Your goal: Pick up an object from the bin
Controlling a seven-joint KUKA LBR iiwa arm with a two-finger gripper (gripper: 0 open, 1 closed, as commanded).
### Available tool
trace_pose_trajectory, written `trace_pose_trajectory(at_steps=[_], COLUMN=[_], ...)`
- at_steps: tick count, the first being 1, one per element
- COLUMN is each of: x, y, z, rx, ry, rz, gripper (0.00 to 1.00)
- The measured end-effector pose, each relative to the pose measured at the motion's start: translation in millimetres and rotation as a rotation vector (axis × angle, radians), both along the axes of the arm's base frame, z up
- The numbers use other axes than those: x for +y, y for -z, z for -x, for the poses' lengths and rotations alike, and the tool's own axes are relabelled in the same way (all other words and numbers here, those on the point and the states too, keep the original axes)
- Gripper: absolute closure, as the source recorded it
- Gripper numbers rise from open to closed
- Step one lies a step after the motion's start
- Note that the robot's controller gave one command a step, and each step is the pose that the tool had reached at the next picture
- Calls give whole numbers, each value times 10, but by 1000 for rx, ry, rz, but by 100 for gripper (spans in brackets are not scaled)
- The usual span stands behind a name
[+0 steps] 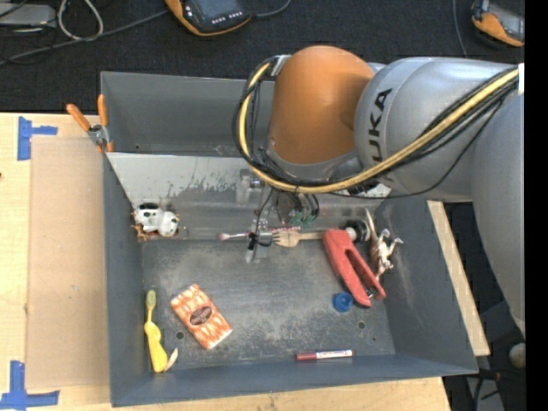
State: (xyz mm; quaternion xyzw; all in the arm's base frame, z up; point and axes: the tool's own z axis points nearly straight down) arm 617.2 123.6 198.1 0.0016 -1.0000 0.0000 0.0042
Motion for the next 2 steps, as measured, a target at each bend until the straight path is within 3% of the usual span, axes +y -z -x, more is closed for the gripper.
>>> trace_pose_trajectory(at_steps=[1, 2], x=[-9, 342], y=[-50, 794], z=[-16, 416], rx=[-8, -9], ry=[3, 77], rz=[-1, -1], gripper=[0, 0])
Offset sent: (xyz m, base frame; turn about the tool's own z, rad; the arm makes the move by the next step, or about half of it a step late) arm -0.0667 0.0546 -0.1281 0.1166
